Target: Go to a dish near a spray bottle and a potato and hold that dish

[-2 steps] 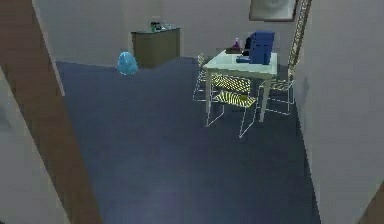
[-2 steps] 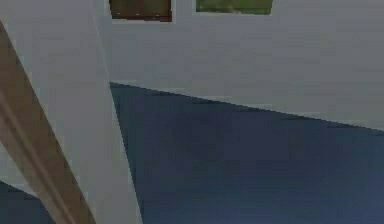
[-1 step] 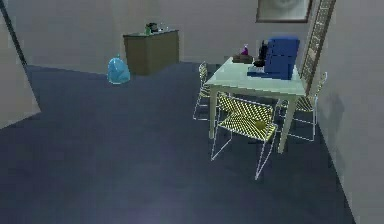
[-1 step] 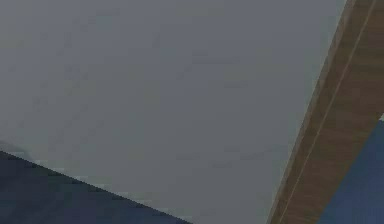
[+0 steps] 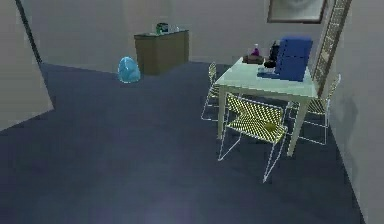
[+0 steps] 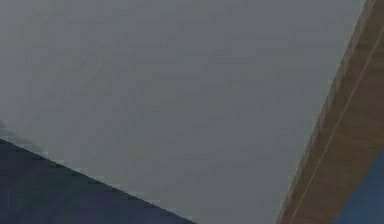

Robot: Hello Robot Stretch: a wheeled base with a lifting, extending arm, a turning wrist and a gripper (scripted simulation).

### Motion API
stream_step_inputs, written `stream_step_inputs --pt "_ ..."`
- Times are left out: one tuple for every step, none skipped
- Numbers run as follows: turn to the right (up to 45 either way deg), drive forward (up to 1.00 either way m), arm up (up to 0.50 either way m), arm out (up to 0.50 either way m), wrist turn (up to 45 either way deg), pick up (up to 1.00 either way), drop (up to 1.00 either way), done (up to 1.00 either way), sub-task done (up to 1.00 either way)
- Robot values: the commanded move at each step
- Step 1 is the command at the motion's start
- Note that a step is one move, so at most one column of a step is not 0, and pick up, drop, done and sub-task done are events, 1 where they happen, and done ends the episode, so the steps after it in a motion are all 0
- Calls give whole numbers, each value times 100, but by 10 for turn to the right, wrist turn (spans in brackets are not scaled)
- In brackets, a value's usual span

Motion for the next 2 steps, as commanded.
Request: stream_step_inputs --pt "270 0 0 0 0 0 0 0 0" --pt "0 30 0 0 0 0 0 0 0"
